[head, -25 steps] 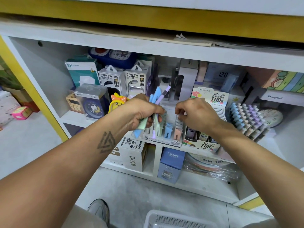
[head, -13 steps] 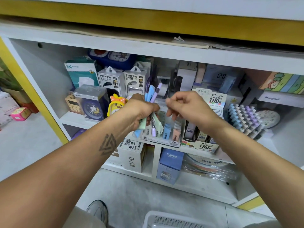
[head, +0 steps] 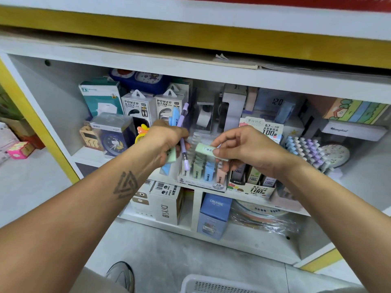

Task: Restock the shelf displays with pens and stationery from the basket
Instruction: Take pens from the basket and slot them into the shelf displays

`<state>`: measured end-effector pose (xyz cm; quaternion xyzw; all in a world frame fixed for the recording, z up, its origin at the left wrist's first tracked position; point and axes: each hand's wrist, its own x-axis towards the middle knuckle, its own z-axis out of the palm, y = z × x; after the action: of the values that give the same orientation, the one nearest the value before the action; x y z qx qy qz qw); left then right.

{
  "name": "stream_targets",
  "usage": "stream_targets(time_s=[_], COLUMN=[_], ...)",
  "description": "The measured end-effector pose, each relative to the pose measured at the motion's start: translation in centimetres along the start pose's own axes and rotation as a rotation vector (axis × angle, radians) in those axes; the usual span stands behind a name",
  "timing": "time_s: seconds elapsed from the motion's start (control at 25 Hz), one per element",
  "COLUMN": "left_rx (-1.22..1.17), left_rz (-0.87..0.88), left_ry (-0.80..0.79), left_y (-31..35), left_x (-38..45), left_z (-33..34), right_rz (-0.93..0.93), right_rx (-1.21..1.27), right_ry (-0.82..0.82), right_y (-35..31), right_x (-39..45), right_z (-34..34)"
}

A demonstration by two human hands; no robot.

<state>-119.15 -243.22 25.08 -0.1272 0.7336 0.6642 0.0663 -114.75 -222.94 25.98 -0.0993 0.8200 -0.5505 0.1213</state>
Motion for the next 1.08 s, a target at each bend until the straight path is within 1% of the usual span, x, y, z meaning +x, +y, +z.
stream_targets(time_s=[0.2,0.24,0.32,0.4,0.44,0.56,0.64,0.76,0.84,0.92,0.96,1.08], left_rx=[0.009,0.015,0.042,0.064,0.069,0.063,0.058,0.060,0.061,0.065,0.067,0.079], left_rz=[-0.007,-0.010,-0.023,-0.043,-0.049,-0.054,-0.056,-0.058,-0.061,-0.061,-0.058,-0.059], left_ry=[-0.005,-0.007,-0.025,-0.055,-0.066,-0.082,-0.084,-0.089,-0.093,-0.100,-0.104,-0.119], left_y=[0.1,0.1,0.0,-0.1,-0.2,-0.3,-0.2,-0.2,-0.3,-0.5,-0.6,-0.9], left_x=[-0.2,-0.2,-0.3,-0.4,-0.4,-0.1,0.0,0.0,0.0,0.1,0.1,0.4], left_z=[-0.7,-0.8,-0.8,-0.7,-0.7,-0.8,-0.9,-0.9,-0.9,-1.0,-1.1,-1.3], right_rz=[-0.063,-0.065,-0.070,-0.120,-0.147,-0.195,-0.230,-0.314,-0.330,-0.285,-0.256,-0.199], right_rx=[0.047,0.024,-0.132,-0.367,-0.439,-0.484,-0.513,-0.680,-0.848,-1.001,-1.019,-0.930], right_ry=[0.145,0.171,0.221,0.281,0.310,0.364,0.427,0.531,0.519,0.461,0.434,0.360], right_y=[0.6,0.6,0.6,0.8,0.8,1.1,1.4,1.7,2.2,2.4,2.4,2.5], right_x=[1.2,1.4,2.0,2.7,3.0,3.8,4.2,4.8,5.5,6.4,6.7,7.1], right_z=[-0.7,-0.7,-0.7,-0.7,-0.7,-0.5,-0.5,0.2,1.0,1.9,2.2,2.7])
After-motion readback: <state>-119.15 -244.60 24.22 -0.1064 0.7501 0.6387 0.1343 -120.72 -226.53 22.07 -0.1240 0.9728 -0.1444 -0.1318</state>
